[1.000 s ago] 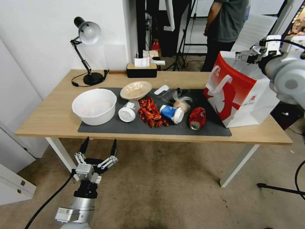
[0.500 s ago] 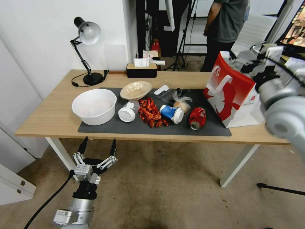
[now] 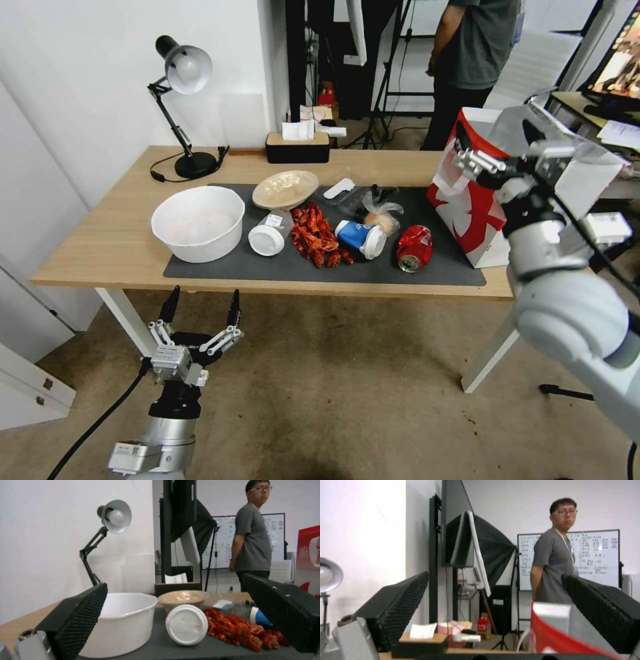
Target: Pick up the food delivery bag from the floor and place it on the table.
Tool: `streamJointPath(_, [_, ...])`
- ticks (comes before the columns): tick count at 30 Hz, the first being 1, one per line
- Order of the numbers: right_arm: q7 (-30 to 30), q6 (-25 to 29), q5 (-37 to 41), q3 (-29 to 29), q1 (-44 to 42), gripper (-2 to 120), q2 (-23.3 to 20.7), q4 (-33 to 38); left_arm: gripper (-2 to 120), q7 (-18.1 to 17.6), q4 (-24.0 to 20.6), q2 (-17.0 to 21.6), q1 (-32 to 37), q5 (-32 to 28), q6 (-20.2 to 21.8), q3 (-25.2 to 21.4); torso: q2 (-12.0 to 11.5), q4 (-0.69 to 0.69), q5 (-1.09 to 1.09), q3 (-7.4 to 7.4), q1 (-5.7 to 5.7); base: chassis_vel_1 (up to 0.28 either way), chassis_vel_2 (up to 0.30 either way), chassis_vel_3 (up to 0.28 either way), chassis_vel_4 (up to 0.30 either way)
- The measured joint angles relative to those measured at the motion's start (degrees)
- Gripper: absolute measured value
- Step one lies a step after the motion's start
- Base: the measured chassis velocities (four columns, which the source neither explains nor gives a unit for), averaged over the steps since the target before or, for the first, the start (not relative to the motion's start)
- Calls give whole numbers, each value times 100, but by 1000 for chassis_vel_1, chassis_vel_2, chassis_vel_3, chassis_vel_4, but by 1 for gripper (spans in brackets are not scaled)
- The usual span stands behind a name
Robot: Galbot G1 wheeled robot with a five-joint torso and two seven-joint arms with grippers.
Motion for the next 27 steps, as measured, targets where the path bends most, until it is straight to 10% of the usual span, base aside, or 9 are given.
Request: streamJointPath(27, [278,880,-2756,-258,-3241,100,2092,-24,100,-97,-23,28,137,102,20,18,0,0,0,-1,0,0,0,0,0])
